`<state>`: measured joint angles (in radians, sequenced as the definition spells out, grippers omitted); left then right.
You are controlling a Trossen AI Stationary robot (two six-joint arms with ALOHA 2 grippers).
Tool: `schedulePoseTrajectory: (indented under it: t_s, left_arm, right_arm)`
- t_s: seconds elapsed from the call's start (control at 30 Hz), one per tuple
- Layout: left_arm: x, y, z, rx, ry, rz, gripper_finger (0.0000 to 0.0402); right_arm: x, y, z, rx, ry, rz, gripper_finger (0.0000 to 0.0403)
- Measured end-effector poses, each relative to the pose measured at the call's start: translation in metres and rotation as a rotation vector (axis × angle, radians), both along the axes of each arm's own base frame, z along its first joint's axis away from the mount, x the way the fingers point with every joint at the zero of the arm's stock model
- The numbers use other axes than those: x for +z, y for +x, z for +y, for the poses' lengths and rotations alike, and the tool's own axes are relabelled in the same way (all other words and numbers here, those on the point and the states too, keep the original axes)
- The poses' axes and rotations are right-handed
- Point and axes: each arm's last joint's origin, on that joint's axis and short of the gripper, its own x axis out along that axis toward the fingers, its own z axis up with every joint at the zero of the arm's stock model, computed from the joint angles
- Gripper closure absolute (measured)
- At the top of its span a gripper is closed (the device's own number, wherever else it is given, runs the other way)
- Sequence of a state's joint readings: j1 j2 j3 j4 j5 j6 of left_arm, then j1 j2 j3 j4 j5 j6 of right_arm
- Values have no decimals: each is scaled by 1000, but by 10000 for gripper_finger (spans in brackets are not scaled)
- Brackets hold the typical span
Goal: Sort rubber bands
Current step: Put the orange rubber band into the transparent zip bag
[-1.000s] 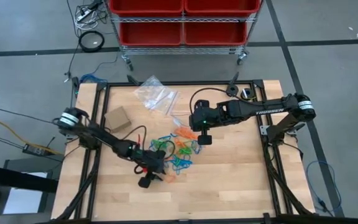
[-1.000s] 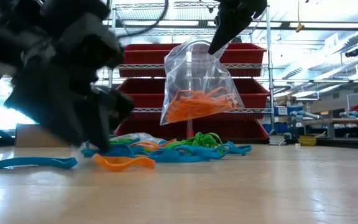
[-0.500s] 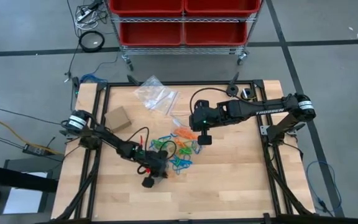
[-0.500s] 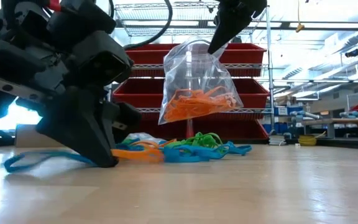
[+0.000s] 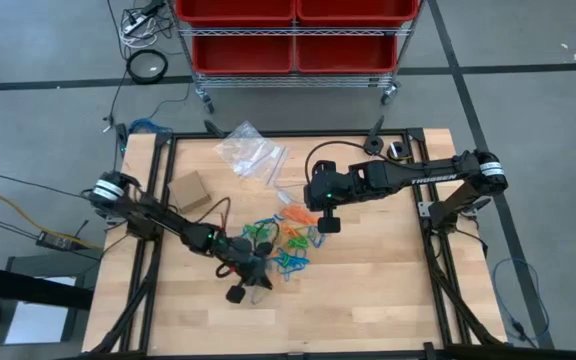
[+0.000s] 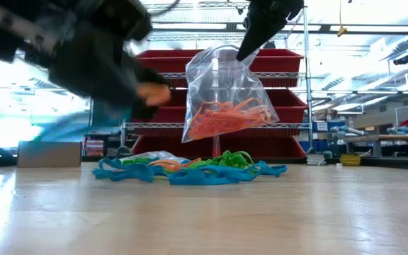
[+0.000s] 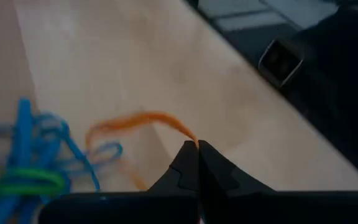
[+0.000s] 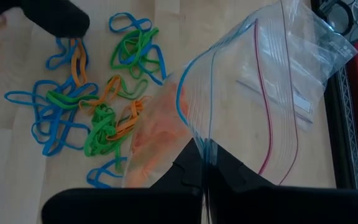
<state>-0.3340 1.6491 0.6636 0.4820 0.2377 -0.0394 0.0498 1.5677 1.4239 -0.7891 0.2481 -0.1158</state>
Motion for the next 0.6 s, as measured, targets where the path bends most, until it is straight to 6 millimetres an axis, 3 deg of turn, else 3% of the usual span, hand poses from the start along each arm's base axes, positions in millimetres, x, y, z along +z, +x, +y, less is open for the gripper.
schedulePoseTrajectory:
  t_s: [0.2,0.4,0.6]
  left_arm:
    - [41,-12,4,-11,-36,-102,400]
    - [34,-20,6,-8,-40,45,383]
    - [28,-17,6,24,3,44,376]
  right_arm:
    - [0,1,0,6,7,-6,403]
    - [0,1,0,9,4,-9,403]
    - [1,2,0,10,4,-22,403]
